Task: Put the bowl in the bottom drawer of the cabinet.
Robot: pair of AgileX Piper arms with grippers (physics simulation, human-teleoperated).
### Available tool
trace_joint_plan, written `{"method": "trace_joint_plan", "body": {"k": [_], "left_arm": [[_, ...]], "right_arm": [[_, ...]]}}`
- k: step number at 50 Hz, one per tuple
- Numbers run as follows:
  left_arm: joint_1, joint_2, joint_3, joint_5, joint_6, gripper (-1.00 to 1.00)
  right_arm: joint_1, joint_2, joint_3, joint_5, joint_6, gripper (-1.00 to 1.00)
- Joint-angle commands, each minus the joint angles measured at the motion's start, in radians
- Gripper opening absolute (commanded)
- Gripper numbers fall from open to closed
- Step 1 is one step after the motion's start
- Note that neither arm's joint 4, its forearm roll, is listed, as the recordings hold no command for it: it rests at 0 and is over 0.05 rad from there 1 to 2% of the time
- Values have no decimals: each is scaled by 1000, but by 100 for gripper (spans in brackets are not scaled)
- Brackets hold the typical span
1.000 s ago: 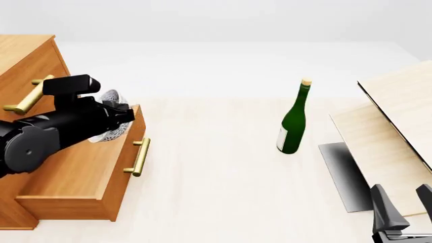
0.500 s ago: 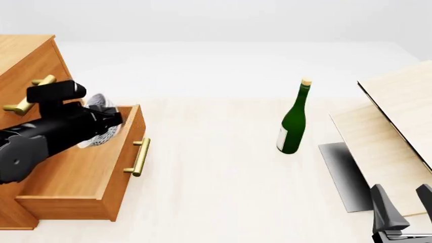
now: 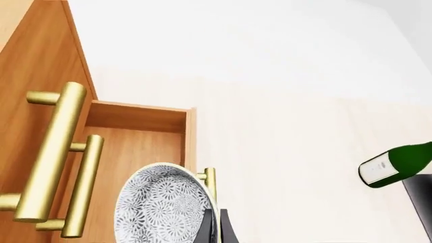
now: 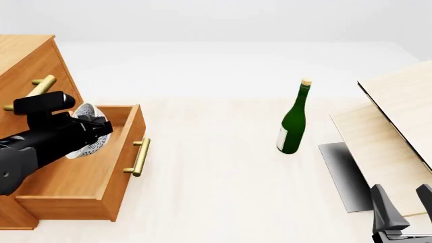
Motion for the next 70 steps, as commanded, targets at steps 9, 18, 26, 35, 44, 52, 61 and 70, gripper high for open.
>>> {"method": "trace_joint_plan", "body": {"k": [9,18,26,35,44,52,61,70], "left_arm": [[1,12,26,-22,-2,-100],[13,8,70,-48,-16,-100],[16,19,81,-54,-17,-100],[30,12,97,-54,-19,-100],[40,6,120,-60,-18,-100],[42,19,126,-67,-18,-100],[51,42,137,-84,-12,-100],[72,76,119,-82,15,-100]], "right_arm": [[0,0,0,0,0,100],[0,0,0,0,0,100],[0,0,0,0,0,100],[0,0,0,0,0,100],[0,0,0,0,0,100],[0,0,0,0,0,100],[0,0,0,0,0,100],[0,0,0,0,0,100]]}}
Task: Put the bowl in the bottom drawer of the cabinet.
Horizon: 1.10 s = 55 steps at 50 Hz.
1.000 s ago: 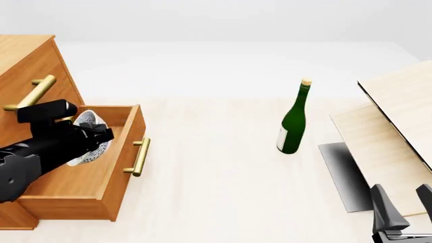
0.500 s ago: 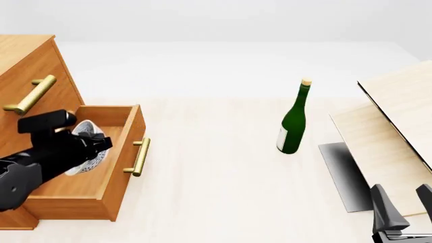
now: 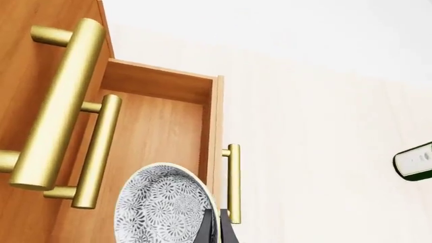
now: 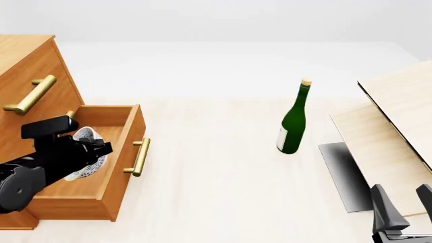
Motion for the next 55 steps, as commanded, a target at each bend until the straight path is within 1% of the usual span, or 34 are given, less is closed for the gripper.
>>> {"method": "trace_joint_plan", "body": {"k": [1,6,12,29,34,38,39,43,48,51,55], "left_arm": [[20,32,-15,-4,30,-100],[31,43,-26,3,44,-100],[31,61,-16,-17,25,-100],[36,99,-5,-59,17,-100],[51,104,-1,-66,15,-100],[61,113,6,-74,23,-100],[72,118,6,-73,41,-100],[73,143,15,-102,38,-100],[98,156,15,-106,65,-100],[91,164,15,-111,63,-100],[101,177,16,-116,87,-100]], "right_arm": [[0,0,0,0,0,100],[0,0,0,0,0,100],[0,0,0,0,0,100],[0,0,0,0,0,100],[0,0,0,0,0,100],[0,0,0,0,0,100],[0,0,0,0,0,100],[0,0,0,0,0,100],[0,0,0,0,0,100],[0,0,0,0,0,100],[0,0,0,0,0,100]]}}
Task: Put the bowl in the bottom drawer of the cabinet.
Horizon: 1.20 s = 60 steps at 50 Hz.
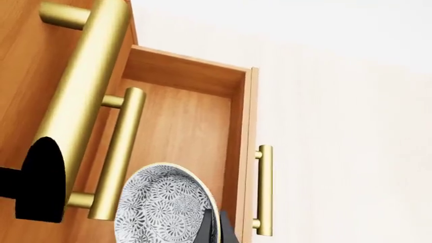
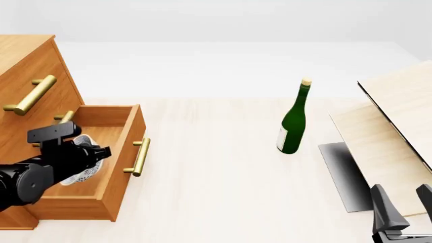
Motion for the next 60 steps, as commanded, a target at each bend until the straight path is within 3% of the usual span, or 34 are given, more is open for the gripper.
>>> {"method": "trace_joint_plan", "body": {"k": [1,7,25,60], "left_arm": [[28,32,1,-21,50,-100],[34,6,-14,24,70,-100],[77,51,-9,-27,122,-100],[78,76,8,-42,99,-100]], "right_arm": [[0,0,0,0,0,100],[0,0,0,0,0,100],[0,0,0,0,0,100],[0,0,0,0,0,100]]}}
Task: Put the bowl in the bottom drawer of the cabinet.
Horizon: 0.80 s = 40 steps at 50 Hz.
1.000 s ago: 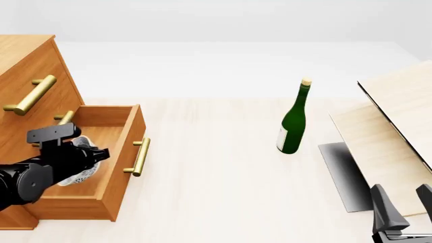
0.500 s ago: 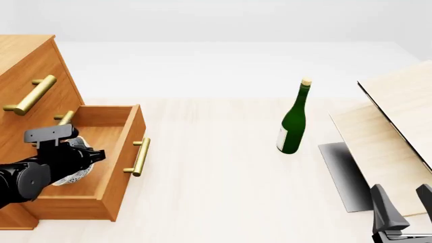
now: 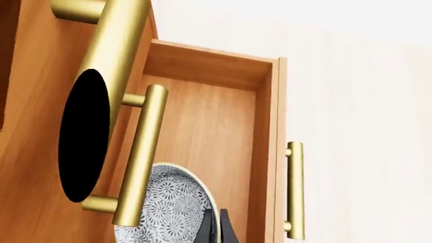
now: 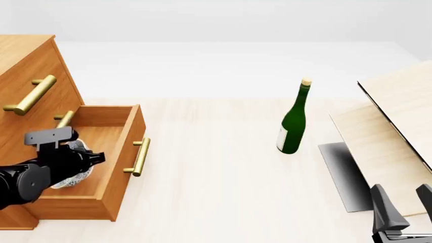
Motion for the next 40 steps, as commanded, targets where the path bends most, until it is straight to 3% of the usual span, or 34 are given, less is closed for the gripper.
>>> {"method": "trace_joint_plan", "body": {"k": [1,7,8,38,40], "left_arm": [[3,18,0,-21,-7,-100],[3,10,5,-21,-18,-100],[1,5,6,-18,-20,100],[8,-25,1,-5,-30,100],[-15,-45,8,-19,-81,100]], "right_arm": [[0,0,0,0,0,100],[0,0,0,0,0,100],[0,0,0,0,0,100],[0,0,0,0,0,100],[0,0,0,0,0,100]]}}
